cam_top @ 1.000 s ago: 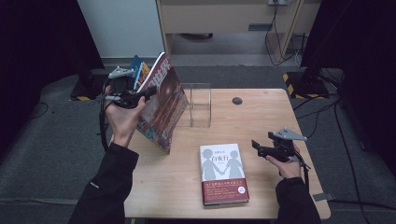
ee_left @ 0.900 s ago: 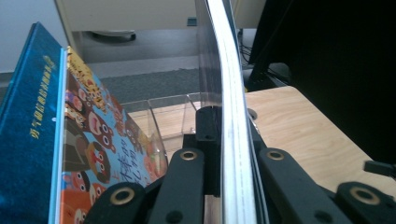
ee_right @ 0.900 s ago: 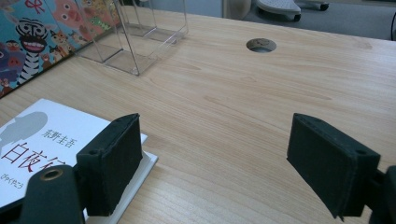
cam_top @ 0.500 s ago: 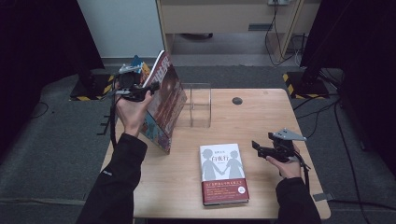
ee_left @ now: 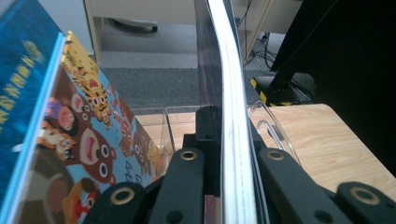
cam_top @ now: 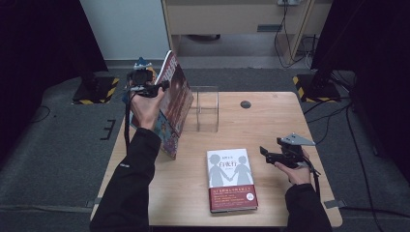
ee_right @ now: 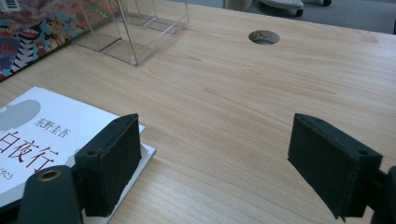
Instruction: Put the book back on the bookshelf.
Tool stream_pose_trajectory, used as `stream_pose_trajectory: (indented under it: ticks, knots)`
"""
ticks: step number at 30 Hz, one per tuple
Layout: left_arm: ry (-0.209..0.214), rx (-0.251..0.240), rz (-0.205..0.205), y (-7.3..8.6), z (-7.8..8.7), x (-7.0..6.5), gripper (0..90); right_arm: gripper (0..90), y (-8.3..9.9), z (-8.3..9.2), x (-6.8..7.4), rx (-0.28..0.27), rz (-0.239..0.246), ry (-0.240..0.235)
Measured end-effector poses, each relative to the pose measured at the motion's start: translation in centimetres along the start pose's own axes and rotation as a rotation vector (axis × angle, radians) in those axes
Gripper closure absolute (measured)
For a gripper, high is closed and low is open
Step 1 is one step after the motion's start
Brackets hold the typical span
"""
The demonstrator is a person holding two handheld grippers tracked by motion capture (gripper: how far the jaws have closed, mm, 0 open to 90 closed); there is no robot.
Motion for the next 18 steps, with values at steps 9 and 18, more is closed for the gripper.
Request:
stream_pose_trajectory:
  ticks: [9,18]
  knots:
    - [-0.021,0.008,0.034,0.8,-2.9,0.7,83.4,17.0,0.1,-0.1,0.1,0.004,0.008,-0.003]
    - [-0.041,0.026,0.078,1.7,-4.6,1.9,83.4,16.9,0.2,-0.2,0.0,0.012,0.013,-0.011]
Point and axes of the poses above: each handheld gripper's, and its own axes: z roughly backward along the jaws, y roughly out of its underside, x roughly to its left, the point moved 4 cm from there along -z, roughly forward along the jaws, and after that the axes turned 13 degrees about y, right-handed, at the moved point
